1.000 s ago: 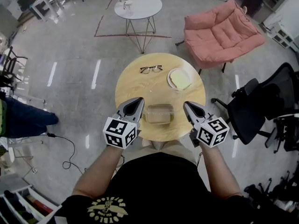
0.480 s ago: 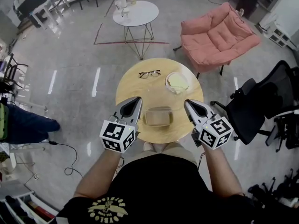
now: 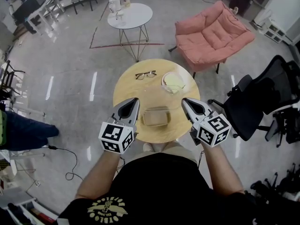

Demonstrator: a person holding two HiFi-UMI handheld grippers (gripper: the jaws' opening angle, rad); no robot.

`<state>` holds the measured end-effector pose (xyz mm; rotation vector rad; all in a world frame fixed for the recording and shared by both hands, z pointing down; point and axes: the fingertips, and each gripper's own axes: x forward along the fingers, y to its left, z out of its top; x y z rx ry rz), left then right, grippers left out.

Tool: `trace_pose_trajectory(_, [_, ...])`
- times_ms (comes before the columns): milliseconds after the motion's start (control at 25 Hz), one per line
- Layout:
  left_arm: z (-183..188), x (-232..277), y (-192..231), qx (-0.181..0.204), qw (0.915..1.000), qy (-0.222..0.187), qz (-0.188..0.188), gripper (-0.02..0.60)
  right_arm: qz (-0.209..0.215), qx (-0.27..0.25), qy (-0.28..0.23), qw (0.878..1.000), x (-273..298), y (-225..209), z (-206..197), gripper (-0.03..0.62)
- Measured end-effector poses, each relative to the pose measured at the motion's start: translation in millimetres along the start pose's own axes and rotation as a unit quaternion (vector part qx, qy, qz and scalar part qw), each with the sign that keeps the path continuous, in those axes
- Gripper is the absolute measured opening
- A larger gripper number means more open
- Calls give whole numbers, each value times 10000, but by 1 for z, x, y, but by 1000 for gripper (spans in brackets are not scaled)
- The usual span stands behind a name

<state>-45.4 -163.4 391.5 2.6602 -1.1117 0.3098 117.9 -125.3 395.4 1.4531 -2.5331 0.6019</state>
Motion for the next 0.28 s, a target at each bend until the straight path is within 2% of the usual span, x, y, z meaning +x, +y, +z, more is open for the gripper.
trace_pose_trajectory(280, [3, -1, 3, 107, 9999, 3, -38, 17, -49, 35, 41, 10000, 2, 3, -3, 15])
